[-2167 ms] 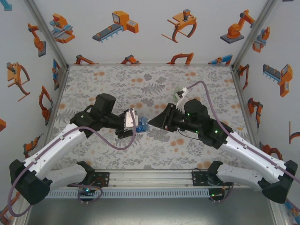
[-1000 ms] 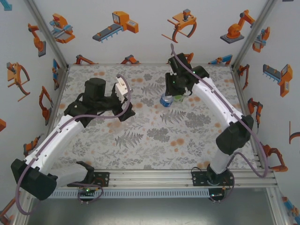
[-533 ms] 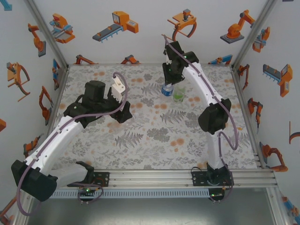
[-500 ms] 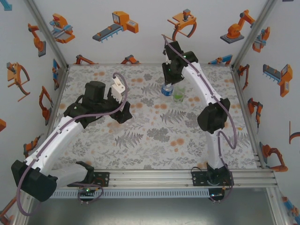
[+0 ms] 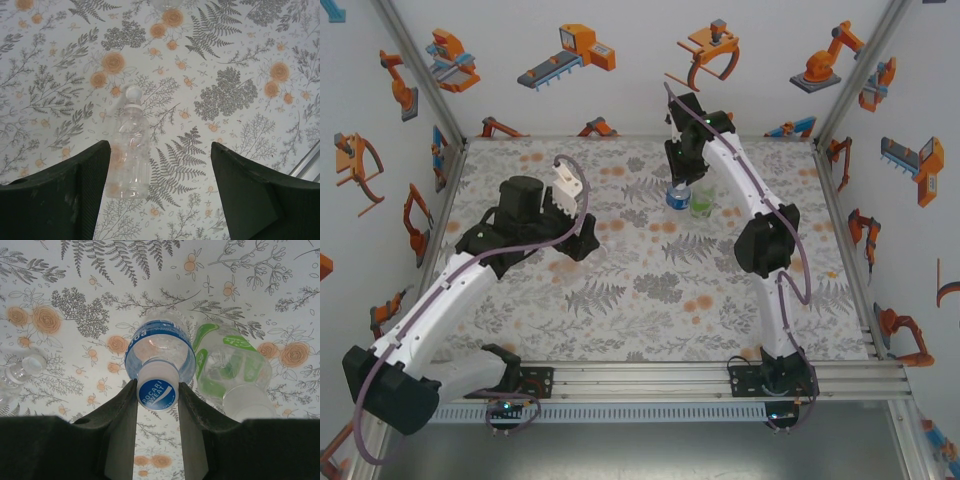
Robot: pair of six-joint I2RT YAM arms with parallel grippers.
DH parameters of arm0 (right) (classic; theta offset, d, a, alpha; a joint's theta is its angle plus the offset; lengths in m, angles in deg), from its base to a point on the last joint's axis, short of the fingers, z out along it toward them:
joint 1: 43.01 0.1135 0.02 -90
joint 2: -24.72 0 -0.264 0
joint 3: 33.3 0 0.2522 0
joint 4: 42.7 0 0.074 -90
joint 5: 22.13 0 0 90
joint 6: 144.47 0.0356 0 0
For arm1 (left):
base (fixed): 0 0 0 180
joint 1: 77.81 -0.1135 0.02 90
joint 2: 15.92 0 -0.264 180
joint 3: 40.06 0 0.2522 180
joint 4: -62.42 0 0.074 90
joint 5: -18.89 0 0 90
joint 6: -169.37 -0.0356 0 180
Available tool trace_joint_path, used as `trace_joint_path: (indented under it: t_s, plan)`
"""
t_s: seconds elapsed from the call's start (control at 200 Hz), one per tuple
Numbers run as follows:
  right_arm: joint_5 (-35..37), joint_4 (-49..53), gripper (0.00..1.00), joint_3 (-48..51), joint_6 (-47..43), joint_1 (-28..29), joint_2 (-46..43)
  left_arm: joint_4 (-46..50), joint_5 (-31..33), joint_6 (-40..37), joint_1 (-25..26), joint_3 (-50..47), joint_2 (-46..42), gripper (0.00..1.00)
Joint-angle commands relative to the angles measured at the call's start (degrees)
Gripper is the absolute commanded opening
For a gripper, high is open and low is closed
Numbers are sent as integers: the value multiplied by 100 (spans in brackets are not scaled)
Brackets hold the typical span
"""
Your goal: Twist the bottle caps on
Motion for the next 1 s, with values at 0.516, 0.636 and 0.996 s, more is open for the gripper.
trace_joint_path:
  t_s: [0.516,0.636,0.996]
  plan:
    - [-261,220,47,-500,106,-12,-204,798,811,-186,-53,-84,148,80]
    - [-361,183,47,-358,190,-11,-508,1107,855,-182,-126,92,580,81]
    - [-994,-588,47,1332,506,44,-1929,1359,583,137,-540,474,2041,84]
